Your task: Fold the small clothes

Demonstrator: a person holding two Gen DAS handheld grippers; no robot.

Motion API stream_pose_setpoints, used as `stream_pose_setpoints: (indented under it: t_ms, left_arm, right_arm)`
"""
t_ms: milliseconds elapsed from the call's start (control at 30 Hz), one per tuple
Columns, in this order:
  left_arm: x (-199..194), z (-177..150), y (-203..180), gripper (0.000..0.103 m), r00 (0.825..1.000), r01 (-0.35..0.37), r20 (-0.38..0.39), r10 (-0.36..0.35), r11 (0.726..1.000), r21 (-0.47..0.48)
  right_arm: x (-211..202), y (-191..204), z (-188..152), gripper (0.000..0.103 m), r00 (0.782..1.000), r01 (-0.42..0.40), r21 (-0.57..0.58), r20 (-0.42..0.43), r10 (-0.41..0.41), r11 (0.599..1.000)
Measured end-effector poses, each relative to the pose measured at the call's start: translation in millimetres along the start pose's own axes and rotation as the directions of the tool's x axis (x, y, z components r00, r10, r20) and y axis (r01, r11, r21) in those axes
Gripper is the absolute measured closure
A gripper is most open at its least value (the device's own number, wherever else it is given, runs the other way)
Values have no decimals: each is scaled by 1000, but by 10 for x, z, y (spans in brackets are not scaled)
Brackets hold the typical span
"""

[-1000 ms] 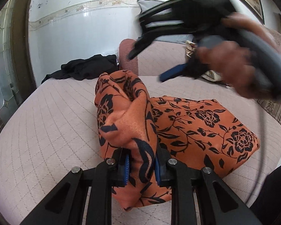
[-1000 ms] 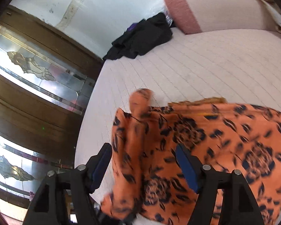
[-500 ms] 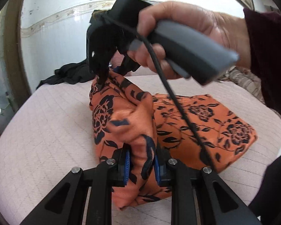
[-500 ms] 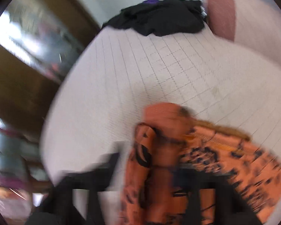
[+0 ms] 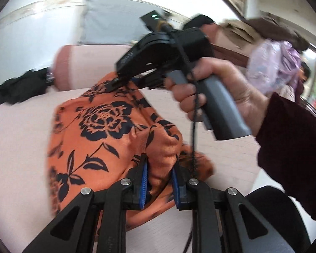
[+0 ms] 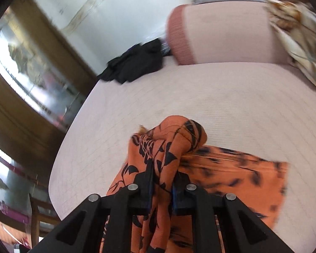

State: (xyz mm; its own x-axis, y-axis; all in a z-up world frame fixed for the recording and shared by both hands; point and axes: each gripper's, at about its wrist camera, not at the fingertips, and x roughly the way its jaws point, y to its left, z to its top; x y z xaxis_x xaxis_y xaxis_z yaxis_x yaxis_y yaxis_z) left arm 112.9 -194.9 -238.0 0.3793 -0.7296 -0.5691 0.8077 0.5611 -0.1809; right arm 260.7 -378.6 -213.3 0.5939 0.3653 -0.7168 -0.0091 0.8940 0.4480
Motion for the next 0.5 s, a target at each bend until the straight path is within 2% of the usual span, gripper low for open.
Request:
stream_pose_setpoints:
  t_ms: [200, 267, 367, 467, 500]
  left_arm:
    - [719, 129, -389, 84, 992, 89, -98, -85, 995, 34]
    - [911, 122, -437, 84, 985, 93, -147, -85, 995, 46]
    - [969, 102, -479, 83, 980, 107, -177, -96, 993, 54]
    - [836, 126, -483, 65, 968, 141, -218, -121, 987, 80]
    - [724, 129, -469, 52, 968, 151, -217, -130, 985, 86]
  right_arm:
    - [-159, -845, -95, 89, 999, 30, 97, 16, -32, 995]
    - [-130, -1062, -121, 89, 1000, 20, 126, 17, -22, 992]
    - [56, -1341, -196, 89, 999, 37, 172, -28, -33, 984]
    - [238, -1586, -305, 79, 996, 4, 280, -84, 21, 960]
    - [231, -1623, -330, 75, 996, -17, 312, -73, 42, 950]
